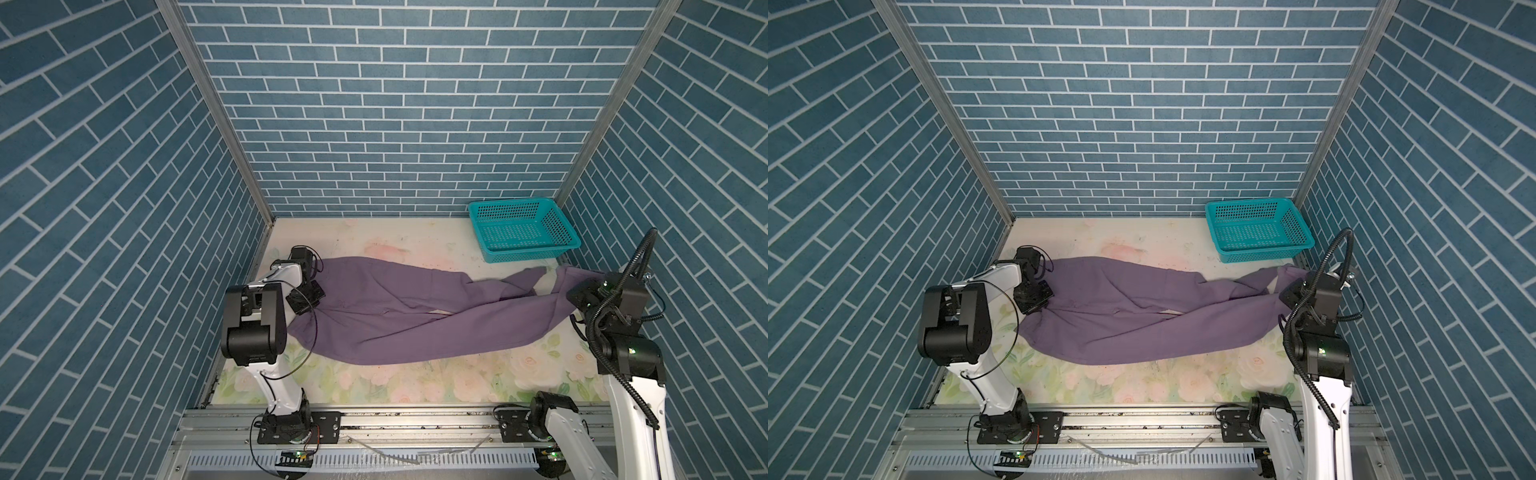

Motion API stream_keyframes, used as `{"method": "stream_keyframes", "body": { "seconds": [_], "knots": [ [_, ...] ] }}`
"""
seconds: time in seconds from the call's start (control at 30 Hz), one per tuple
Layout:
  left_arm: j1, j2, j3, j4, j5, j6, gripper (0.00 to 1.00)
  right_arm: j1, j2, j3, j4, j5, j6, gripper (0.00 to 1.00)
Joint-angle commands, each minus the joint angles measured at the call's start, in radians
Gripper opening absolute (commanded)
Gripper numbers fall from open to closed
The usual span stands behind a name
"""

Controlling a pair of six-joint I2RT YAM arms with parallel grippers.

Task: Fold and stack the trousers
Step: Flatten out the trousers at the center of the table.

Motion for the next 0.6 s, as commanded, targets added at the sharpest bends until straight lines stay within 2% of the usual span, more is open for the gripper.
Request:
{"method": "stream_keyframes", "body": {
  "seconds": [0.0,0.03,0.13,0.2,0.23,0.3,0.37,0.5,0.57],
  "knots": [
    [0.093,0.027,0.038,0.025,-0.032,-0.014,0.03,-0.005,0.026,-0.002,0.054,-0.141,-0.014,0.0],
    [0.101,0.02,0.049,0.016,-0.036,-0.015,0.04,-0.005,0.033,0.002,0.047,-0.163,-0.018,0.0],
    [0.103,-0.019,0.069,-0.013,-0.062,-0.009,0.24,-0.005,0.037,0.002,-0.007,-0.178,-0.001,0.0],
    [0.103,-0.068,0.043,-0.019,-0.073,-0.015,0.55,-0.005,0.007,-0.016,-0.053,-0.149,0.015,0.0],
    [0.1,-0.089,0.026,-0.019,-0.079,-0.015,0.66,-0.005,-0.013,-0.031,-0.065,-0.138,0.023,0.0],
    [0.089,-0.142,-0.009,-0.025,-0.087,-0.019,0.73,-0.005,-0.06,-0.076,-0.084,-0.126,0.051,0.0],
    [0.06,-0.186,-0.029,-0.04,-0.102,-0.017,0.75,-0.005,-0.088,-0.133,-0.094,-0.148,0.094,0.0],
    [0.002,-0.297,-0.07,-0.08,-0.091,0.003,0.73,-0.005,-0.11,-0.191,-0.163,-0.104,0.148,0.47],
    [-0.014,-0.368,-0.103,-0.098,-0.091,0.017,0.72,-0.005,-0.117,-0.178,-0.191,-0.038,0.139,0.64]
  ]
}}
